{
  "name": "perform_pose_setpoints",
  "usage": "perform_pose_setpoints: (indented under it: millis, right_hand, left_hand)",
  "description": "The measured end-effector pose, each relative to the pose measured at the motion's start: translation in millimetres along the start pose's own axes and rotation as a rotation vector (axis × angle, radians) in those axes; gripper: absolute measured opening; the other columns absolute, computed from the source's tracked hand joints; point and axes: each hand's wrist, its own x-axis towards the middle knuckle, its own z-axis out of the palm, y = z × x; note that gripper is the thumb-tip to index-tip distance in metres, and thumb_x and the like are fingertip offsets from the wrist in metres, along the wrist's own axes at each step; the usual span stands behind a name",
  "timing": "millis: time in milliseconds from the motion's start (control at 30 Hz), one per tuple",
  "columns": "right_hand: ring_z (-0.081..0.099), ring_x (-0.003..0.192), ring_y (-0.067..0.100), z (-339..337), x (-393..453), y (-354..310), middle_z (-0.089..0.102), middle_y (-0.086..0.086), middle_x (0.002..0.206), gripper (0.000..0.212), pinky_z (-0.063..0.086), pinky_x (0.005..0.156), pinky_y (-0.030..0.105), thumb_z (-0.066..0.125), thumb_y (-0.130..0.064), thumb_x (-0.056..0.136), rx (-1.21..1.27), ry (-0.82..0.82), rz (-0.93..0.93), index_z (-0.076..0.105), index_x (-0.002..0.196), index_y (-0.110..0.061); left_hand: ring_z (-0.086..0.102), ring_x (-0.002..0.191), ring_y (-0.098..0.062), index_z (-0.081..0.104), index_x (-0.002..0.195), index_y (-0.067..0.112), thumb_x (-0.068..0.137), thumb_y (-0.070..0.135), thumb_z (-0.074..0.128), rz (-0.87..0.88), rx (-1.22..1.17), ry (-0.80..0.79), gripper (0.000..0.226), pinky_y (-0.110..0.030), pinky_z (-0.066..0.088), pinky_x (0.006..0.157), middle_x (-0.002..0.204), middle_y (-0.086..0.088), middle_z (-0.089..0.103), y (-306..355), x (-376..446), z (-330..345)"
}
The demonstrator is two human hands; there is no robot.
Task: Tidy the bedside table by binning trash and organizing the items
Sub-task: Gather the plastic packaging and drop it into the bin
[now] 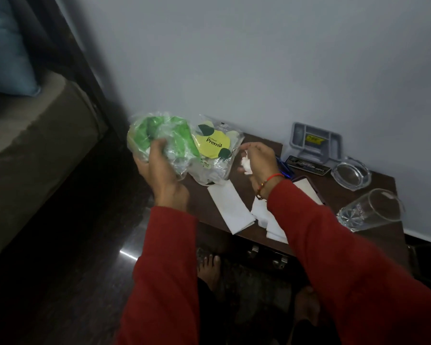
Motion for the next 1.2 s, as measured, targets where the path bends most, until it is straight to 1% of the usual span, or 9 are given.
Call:
perform_pose_setpoints:
  millis: [67,133,200,367,567,667,833,1000,1200]
  right_hand:
    - [0.041,0.046,0.016,5.6,14.2,-1.4,0.049,0.005,0.063,0.026,0.032,0.035,0.016,0.040,-0.003,0.084,-0.091,0.021,0.061,0.057,0.067,-0.013]
    - [0.056,0.054,0.027,15.0,28.0,1.1,0.060,0.012,0.068,0.019,0.048,0.043,0.030,0.045,-0.020,0.077,-0.330,0.040,0.043,0.061,0.070,-0.013]
    - [0.068,0.088,0.037,22.0,43.1,9.2,0.071,0.019,0.097,0.044,0.059,0.076,0.046,0.047,-0.046,0.075,-0.594,0.079,0.026,0.066,0.090,-0.010]
    - [0.047,0.132,0.039,36.9,60.8,25.8,0.046,0.028,0.141,0.095,0.042,0.104,0.038,0.069,-0.056,0.080,-0.767,0.035,0.030,0.029,0.141,0.005]
    - [0.053,0.121,0.036,36.1,69.1,26.3,0.059,0.022,0.126,0.040,0.042,0.094,0.034,0.059,-0.026,0.091,-0.799,0.070,-0.141,0.054,0.123,-0.003]
    - [0.056,0.096,0.029,24.6,55.8,12.7,0.060,0.011,0.099,0.015,0.038,0.074,0.030,0.056,-0.021,0.090,-0.636,0.121,-0.290,0.051,0.100,-0.010]
    - [0.045,0.068,0.012,-21.5,8.3,-33.5,0.046,-0.010,0.075,0.016,0.037,0.062,0.027,0.059,-0.020,0.086,-0.473,0.118,-0.503,0.044,0.092,-0.018]
    - [0.059,0.089,0.019,-107.0,-62.7,-84.3,0.059,0.006,0.099,0.017,0.053,0.077,0.031,0.068,-0.018,0.086,-0.148,-0.078,-0.507,0.057,0.098,-0.013]
    - [0.064,0.071,0.009,-216.7,-135.5,-103.2,0.066,0.008,0.086,0.006,0.054,0.071,0.021,0.063,-0.005,0.091,-0.089,-0.097,-0.381,0.062,0.097,-0.005]
  left_hand:
    - [0.069,0.117,-0.043,0.065,0.135,0.017,0.058,0.025,0.078,0.003,-0.011,0.023,0.079,-0.057,0.056,0.092,0.132,-0.020,0.068,1.2,4.5,-2.5]
    - [0.069,0.115,-0.042,0.064,0.135,0.017,0.057,0.026,0.078,0.006,-0.006,0.029,0.080,-0.047,0.056,0.080,0.131,-0.019,0.070,2.5,5.8,-3.5]
    - [0.073,0.109,-0.038,0.064,0.136,0.017,0.057,0.026,0.077,0.005,0.008,0.017,0.080,-0.040,0.056,0.073,0.126,-0.015,0.073,2.0,7.5,-4.1]
    - [0.071,0.113,-0.043,0.064,0.135,0.013,0.063,0.020,0.077,0.023,0.012,-0.017,0.074,-0.065,0.057,0.092,0.129,-0.022,0.070,-5.6,14.9,-2.4]
    - [0.070,0.115,-0.043,0.064,0.136,0.013,0.065,0.021,0.078,0.014,0.057,-0.034,0.072,-0.067,0.054,0.095,0.131,-0.022,0.069,-8.7,19.0,-2.2]
    - [0.072,0.112,-0.039,0.063,0.136,0.016,0.067,0.020,0.076,0.052,0.081,-0.038,0.070,-0.062,0.058,0.093,0.129,-0.019,0.071,-6.9,14.1,-0.6]
    - [0.073,0.110,-0.034,0.061,0.136,0.011,0.072,0.018,0.074,0.039,0.118,-0.120,0.066,-0.052,0.061,0.093,0.127,-0.019,0.071,-7.6,-7.2,8.5]
    - [0.071,0.111,-0.026,0.046,0.151,0.018,0.087,0.004,0.068,0.094,0.219,-0.284,0.069,-0.030,0.061,0.077,0.133,-0.014,0.066,-25.1,-51.4,21.0]
    - [0.053,0.140,-0.035,0.040,0.155,0.023,0.093,0.018,0.070,-0.119,0.328,-0.761,0.069,-0.059,0.041,0.116,0.151,-0.010,0.056,-79.5,-137.5,31.3]
